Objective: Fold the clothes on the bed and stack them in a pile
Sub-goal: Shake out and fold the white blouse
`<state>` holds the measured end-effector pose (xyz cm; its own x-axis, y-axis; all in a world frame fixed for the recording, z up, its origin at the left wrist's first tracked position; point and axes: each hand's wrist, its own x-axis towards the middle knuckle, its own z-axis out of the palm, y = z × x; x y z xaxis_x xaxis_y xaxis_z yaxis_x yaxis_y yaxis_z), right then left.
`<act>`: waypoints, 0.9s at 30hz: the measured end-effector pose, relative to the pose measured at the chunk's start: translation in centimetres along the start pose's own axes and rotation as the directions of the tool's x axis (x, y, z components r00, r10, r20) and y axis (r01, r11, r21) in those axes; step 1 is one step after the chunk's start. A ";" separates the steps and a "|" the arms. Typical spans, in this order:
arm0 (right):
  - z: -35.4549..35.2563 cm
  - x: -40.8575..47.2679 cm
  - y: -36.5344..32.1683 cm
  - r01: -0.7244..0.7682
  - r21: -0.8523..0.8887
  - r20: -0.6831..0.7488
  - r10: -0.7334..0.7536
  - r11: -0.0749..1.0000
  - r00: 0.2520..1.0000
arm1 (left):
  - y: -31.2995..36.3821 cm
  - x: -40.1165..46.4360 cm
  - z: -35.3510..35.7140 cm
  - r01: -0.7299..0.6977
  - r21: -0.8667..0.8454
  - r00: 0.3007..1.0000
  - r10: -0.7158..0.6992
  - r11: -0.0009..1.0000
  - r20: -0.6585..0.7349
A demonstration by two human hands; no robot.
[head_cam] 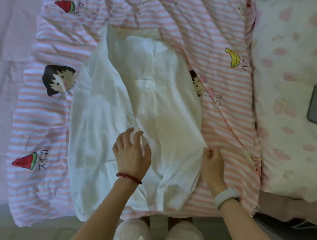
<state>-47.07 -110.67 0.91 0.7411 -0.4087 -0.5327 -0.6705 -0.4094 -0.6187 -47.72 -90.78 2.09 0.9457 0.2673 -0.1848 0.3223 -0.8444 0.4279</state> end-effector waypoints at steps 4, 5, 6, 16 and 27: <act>-7.2 4.4 -0.5 0.124 0.059 -0.222 -0.108 0.991 0.969 | 3.5 0.8 2.2 -0.084 -0.109 0.977 0.103 0.991 0.185; -9.1 5.8 -0.9 0.148 0.063 -0.281 -0.125 0.987 0.952 | 4.5 1.1 2.9 -0.115 -0.134 0.959 0.145 0.984 0.244; -10.7 7.3 -1.2 0.149 0.077 -0.322 -0.117 0.986 0.939 | 5.5 1.3 3.6 -0.137 -0.155 0.939 0.178 0.978 0.294; -10.4 7.4 4.2 0.060 -0.221 -0.011 -0.064 0.973 0.998 | 13.8 7.3 7.1 -0.294 -0.049 0.941 0.298 0.955 0.158; -18.6 12.5 1.4 0.029 0.188 -0.070 -0.016 0.982 0.997 | 20.2 16.9 11.5 -0.645 0.268 0.717 0.444 0.716 0.538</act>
<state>-39.42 -131.59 4.12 0.7471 -0.4587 -0.4810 -0.6306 -0.2606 -0.7310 -25.72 -108.69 -2.57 0.7982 -0.4329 -0.4188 -0.3902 -0.9013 0.1879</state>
